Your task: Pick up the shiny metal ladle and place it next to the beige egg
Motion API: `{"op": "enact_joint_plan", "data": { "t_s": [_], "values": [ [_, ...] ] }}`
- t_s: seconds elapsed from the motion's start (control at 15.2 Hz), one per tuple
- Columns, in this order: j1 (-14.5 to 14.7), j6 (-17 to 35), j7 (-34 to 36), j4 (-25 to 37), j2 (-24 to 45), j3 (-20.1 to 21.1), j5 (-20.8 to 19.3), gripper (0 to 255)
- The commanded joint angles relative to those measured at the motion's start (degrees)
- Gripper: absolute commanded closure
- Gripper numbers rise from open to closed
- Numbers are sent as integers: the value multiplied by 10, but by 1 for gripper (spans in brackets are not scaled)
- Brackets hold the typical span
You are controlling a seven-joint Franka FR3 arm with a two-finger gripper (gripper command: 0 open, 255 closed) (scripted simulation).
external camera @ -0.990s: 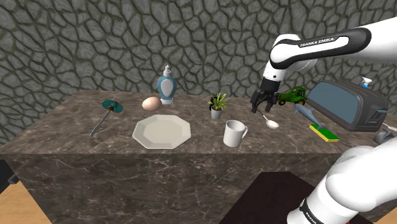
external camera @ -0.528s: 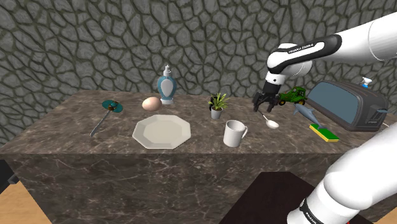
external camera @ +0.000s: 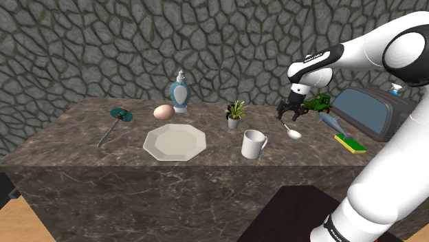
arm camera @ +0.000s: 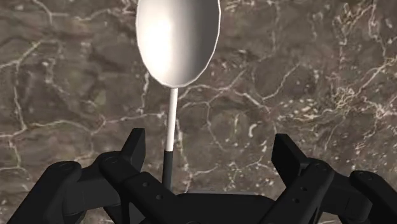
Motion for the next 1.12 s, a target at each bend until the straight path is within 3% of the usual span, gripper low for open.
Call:
{"op": "enact_joint_plan", "data": {
  "t_s": [0.0,0.59,1.06],
  "values": [
    [-12,11,-12,19,31,-11,18,0],
    [-18,67,-34,3,78,-9,52,0],
    [-18,67,-34,3,78,-9,52,0]
  ]
}}
